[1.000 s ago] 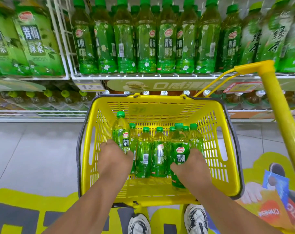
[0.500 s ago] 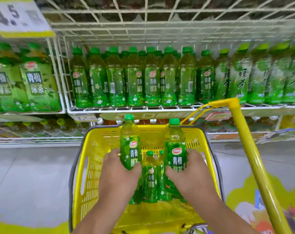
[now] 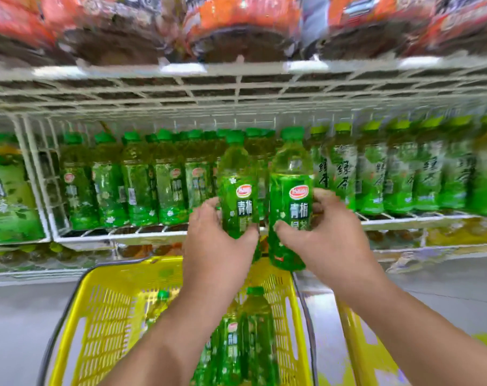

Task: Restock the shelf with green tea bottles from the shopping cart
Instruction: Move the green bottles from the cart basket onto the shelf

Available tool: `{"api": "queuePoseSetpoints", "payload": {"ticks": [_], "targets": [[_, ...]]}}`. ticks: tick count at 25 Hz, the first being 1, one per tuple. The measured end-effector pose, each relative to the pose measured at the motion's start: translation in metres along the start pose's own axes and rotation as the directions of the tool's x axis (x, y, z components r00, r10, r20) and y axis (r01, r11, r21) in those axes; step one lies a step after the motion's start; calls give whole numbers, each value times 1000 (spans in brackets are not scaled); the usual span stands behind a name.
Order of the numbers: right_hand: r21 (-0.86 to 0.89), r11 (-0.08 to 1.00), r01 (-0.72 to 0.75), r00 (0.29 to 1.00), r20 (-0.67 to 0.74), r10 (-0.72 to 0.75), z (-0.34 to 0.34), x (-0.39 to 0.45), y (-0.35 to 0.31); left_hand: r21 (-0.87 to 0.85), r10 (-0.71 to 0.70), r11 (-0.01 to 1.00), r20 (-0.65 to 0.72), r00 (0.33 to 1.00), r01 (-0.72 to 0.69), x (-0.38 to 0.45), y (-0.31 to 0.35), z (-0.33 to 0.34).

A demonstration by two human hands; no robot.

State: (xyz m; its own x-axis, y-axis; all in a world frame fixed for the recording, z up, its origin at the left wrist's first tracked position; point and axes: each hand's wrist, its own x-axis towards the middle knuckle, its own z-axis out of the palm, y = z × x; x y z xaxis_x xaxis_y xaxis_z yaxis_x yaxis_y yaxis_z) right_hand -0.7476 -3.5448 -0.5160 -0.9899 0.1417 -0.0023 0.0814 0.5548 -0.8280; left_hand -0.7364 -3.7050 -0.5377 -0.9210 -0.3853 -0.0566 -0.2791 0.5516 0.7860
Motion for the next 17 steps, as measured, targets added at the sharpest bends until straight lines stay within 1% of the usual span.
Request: {"api": "queuePoseSetpoints", "payload": {"ticks": [2,4,6,7,9,11,13,15,17], "targets": [[-27,999,-18,999,-48,16,-19,25,5,-40,18,999,28,999,-17,11,18,17],[-69,992,-103,993,-64,98,-33,44,10,-20,34,999,15,999,-34,21,34,35],[-128,973,-191,981,-71,183,-43,57,12,29,10,1000,10,1000,-10,33,45,52],[-137,970,-199,979,-70,191,-45,62,13,44,-12,999,15,1000,11,38,51,61],[-147,974,-170,985,-50,164,-47,66,13,37,-47,998,36,998,45,48,54,77],[-178,969,-172,985,-18,172,-51,66,16,23,-53,998,71,996,51,55,53,91],[-194,964,-180,983,8,185,-60,64,21,-31,-31,999,105,994,34,60,53,106],[-171,971,-166,984,31,173,-66,61,24,-61,20,998,122,992,-13,63,51,119],[-159,973,-166,983,53,177,-70,59,25,13,57,998,121,991,-59,64,47,133]]}}
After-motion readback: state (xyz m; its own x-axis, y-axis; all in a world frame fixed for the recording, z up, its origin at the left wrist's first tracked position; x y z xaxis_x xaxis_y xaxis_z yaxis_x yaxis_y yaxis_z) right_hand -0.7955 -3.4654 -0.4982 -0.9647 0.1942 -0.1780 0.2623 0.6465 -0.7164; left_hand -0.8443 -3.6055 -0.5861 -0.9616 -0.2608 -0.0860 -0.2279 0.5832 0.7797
